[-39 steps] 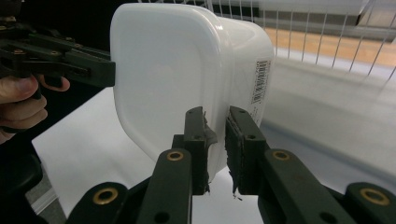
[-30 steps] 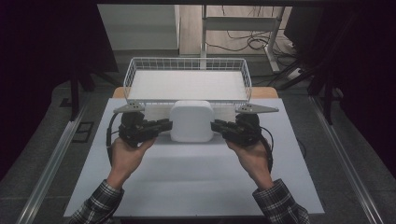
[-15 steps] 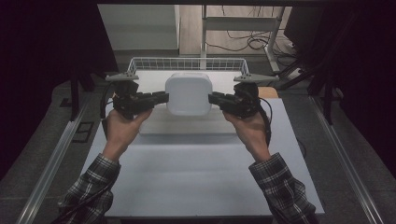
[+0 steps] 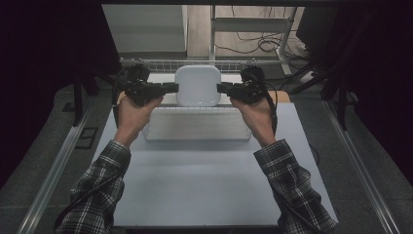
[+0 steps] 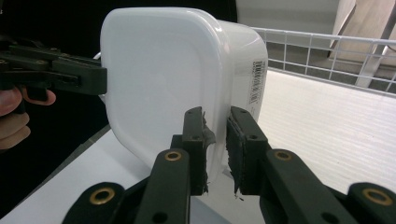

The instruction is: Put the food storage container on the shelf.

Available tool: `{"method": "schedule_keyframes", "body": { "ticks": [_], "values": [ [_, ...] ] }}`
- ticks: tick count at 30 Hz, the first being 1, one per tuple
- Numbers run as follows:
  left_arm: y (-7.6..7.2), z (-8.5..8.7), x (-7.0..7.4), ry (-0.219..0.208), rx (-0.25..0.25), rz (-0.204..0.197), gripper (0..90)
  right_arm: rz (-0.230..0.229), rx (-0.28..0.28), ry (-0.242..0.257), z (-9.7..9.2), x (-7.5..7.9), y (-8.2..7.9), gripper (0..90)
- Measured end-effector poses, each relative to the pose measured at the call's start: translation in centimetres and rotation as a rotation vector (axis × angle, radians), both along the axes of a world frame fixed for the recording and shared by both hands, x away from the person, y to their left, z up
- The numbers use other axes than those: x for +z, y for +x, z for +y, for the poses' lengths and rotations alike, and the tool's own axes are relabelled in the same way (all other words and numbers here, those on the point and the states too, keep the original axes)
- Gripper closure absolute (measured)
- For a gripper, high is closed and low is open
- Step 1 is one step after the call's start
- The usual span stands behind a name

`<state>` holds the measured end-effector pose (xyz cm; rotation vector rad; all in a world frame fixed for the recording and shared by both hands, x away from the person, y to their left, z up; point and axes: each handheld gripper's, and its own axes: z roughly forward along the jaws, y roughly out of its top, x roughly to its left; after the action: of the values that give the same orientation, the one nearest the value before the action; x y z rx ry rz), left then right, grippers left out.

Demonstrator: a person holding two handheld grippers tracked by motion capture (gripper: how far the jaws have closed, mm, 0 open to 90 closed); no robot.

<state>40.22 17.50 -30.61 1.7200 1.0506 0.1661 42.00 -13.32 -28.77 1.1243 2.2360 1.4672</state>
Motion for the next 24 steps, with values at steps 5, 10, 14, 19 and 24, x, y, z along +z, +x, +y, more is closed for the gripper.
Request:
{"method": "schedule_keyframes", "body": {
  "ticks": [5,10,14,19,24],
  "values": [
    [0.5,0.0,-0.3,-0.002,0.009,0.015,77.0,0.015,-0.007,-0.009,0.4,-0.1,0.7,76.1],
    [0.9,0.1,-0.5,-0.019,0.006,0.013,71.1,0.029,-0.012,-0.002,0.6,-0.2,1.1,74.4],
    [1.2,0.1,-0.5,-0.029,0.005,0.01,66.8,0.041,-0.01,0.009,0.7,-0.2,1.4,71.2],
    [1.5,0.0,-0.6,-0.029,0.005,0.003,63.5,0.048,-0.013,0.012,0.9,-0.3,1.6,67.5],
    [1.8,-0.3,-0.9,-0.018,0.013,0.012,62.1,0.046,-0.022,0.001,1.0,-0.4,2.0,64.5]
  ]
}}
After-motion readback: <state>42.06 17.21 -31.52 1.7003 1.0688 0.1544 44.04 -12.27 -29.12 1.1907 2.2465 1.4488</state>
